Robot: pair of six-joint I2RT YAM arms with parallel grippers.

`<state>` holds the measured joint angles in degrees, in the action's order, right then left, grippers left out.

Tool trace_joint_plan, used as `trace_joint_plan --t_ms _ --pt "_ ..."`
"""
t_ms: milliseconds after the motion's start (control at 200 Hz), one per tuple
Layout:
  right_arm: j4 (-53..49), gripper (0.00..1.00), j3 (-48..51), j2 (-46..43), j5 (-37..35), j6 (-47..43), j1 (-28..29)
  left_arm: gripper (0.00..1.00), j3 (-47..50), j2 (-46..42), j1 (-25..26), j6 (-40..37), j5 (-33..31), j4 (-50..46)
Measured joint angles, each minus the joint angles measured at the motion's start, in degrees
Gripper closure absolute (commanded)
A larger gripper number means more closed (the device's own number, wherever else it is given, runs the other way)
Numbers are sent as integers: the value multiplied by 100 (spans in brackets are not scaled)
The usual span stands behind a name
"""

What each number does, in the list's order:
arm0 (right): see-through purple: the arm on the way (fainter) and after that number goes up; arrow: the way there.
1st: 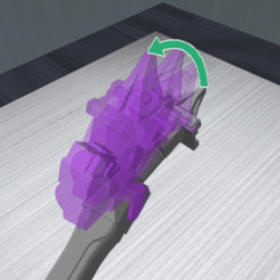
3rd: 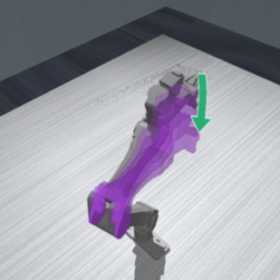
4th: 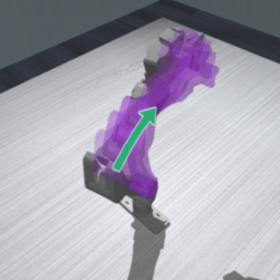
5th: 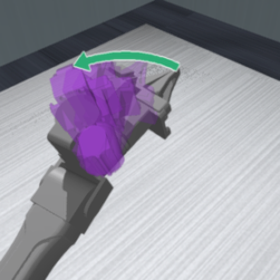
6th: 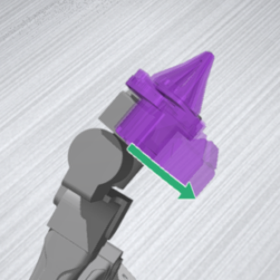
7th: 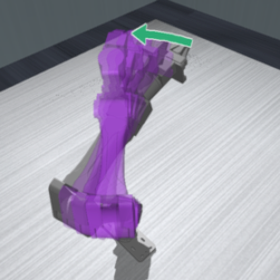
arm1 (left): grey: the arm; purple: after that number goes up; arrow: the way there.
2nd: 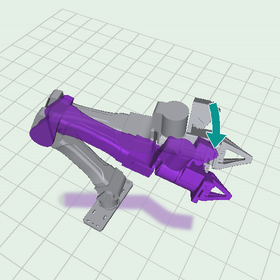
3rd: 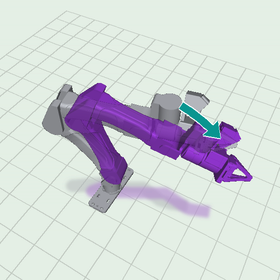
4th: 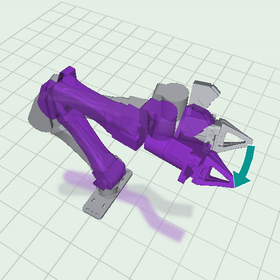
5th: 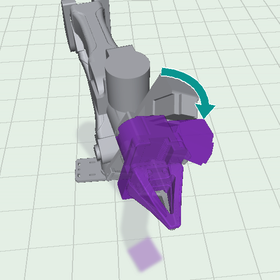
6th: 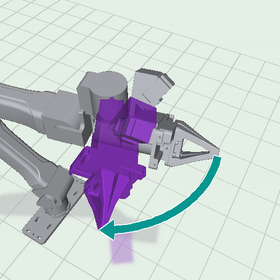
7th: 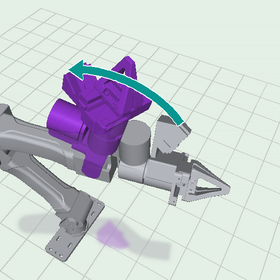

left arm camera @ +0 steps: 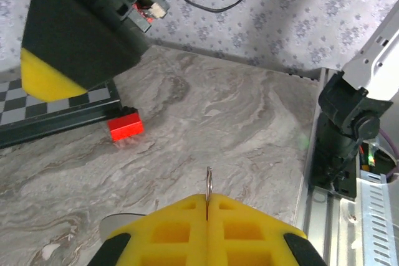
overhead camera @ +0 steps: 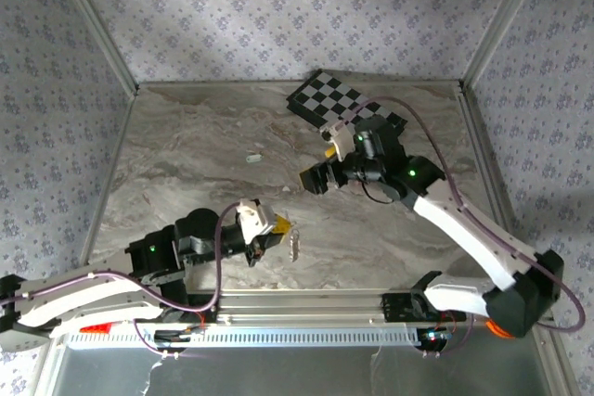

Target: Put the keys on the keyring

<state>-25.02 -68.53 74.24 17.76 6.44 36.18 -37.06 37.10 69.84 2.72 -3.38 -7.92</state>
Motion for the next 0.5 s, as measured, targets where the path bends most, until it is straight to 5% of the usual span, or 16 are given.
trace_joint_plan --t_ms 500 --pt "269 10 -2227 3462 103 -11 -144 100 345 -457 -612 308 -295 -267"
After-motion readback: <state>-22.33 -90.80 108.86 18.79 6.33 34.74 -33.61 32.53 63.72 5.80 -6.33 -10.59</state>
